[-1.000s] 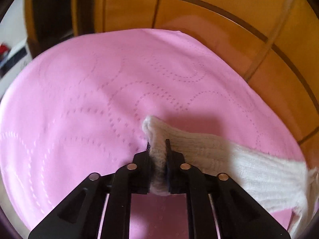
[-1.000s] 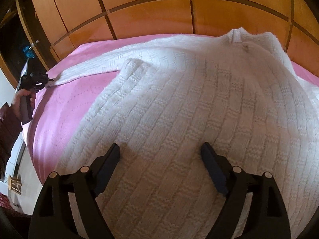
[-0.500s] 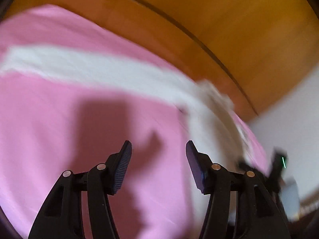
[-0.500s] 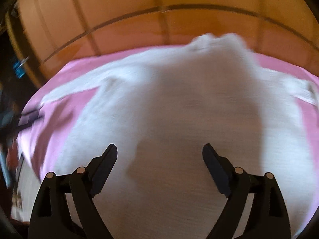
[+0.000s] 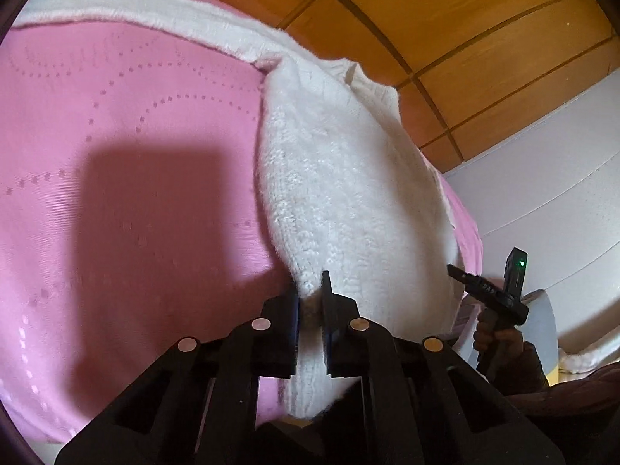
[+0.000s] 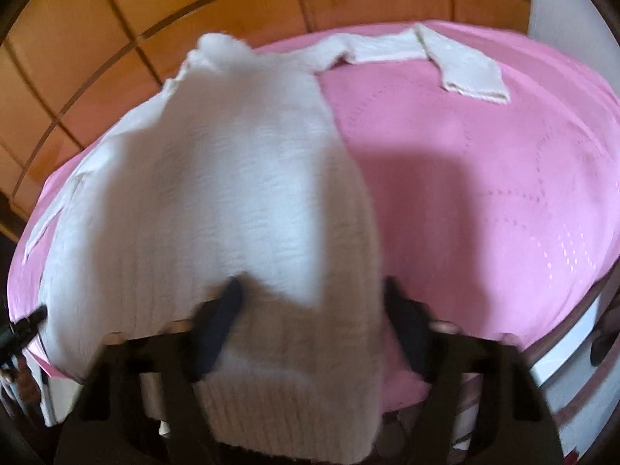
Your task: Fold small clothes
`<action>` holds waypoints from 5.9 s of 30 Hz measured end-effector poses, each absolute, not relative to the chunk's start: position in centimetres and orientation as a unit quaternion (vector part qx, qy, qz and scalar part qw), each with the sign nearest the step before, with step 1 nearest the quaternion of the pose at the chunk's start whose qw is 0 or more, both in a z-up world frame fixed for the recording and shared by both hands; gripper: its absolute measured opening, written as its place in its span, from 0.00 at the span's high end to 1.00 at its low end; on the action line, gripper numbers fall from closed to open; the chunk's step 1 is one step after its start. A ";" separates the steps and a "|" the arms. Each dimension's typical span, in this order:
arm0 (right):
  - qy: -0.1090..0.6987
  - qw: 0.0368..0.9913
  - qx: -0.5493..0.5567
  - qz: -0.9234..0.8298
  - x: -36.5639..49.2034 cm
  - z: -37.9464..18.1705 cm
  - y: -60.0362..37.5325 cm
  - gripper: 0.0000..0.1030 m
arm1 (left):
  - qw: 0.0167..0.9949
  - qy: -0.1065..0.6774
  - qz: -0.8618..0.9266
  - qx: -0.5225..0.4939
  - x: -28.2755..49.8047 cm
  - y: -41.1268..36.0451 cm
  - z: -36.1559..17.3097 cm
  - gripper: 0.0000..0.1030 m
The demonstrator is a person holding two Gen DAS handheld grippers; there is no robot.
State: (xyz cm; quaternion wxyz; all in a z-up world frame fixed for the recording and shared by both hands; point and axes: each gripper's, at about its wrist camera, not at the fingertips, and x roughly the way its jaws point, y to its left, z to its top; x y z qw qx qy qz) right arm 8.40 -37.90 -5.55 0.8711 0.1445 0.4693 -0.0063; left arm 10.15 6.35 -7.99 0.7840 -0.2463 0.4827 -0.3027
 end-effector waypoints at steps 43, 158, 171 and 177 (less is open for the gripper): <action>0.366 0.883 0.002 -0.293 22.0 0.1 -54.5 0.94 | 0.876 0.449 -0.166 -0.067 17.3 -2.2 -5.7 0.33; 0.326 0.908 0.229 -0.128 26.0 2.4 -58.0 0.95 | 0.868 0.460 -0.169 -0.082 18.1 -2.4 -5.5 0.27; 0.398 0.900 0.143 0.105 32.4 -0.2 -31.6 0.95 | 0.877 0.441 -0.155 -0.114 18.4 0.2 -4.0 0.27; 0.416 0.891 0.135 0.125 32.4 -2.1 -27.1 0.84 | 0.871 0.445 -0.162 -0.134 19.0 0.8 -3.7 0.27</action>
